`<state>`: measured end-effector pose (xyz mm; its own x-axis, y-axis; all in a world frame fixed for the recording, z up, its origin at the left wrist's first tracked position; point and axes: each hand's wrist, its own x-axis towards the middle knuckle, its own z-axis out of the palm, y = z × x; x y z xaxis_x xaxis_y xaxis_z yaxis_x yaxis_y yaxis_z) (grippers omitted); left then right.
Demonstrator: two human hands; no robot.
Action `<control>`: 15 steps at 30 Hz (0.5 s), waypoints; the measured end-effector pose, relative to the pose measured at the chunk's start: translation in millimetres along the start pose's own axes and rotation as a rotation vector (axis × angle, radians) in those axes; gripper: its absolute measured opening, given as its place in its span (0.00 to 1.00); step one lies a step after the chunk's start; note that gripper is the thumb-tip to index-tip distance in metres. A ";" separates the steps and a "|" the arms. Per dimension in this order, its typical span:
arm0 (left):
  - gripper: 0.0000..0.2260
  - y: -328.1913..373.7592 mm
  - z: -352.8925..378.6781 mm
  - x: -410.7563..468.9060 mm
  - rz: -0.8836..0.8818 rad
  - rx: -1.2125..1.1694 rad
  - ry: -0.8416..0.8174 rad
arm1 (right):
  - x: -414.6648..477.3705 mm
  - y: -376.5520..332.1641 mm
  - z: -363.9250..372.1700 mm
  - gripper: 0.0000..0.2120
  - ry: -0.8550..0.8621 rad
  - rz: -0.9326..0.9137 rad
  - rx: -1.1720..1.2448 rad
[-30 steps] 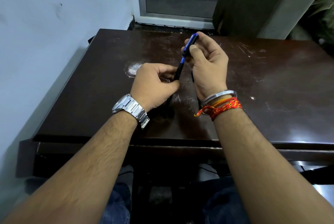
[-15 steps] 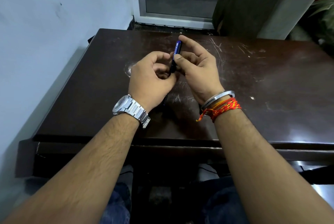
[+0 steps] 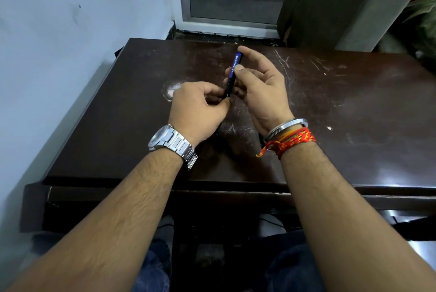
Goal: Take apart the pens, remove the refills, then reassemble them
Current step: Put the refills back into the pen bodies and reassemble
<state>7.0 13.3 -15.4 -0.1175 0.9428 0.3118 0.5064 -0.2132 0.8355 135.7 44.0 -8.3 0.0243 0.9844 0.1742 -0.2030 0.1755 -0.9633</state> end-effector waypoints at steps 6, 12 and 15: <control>0.05 2.4 2.2 -2.9 0.072 0.055 0.013 | -0.3 2.3 -2.6 0.11 0.005 -0.048 -0.079; 0.04 0.6 4.3 -3.5 0.078 0.073 0.010 | 0.0 6.2 1.8 0.11 -0.004 -0.021 -0.105; 0.04 -1.9 3.3 -2.3 0.054 0.051 0.017 | 0.3 6.9 2.8 0.12 -0.021 -0.012 -0.069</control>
<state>9.1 12.5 -19.2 -0.1034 0.9258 0.3637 0.5551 -0.2497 0.7934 131.5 45.5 -14.3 0.0053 0.9818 0.1897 -0.1345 0.1887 -0.9728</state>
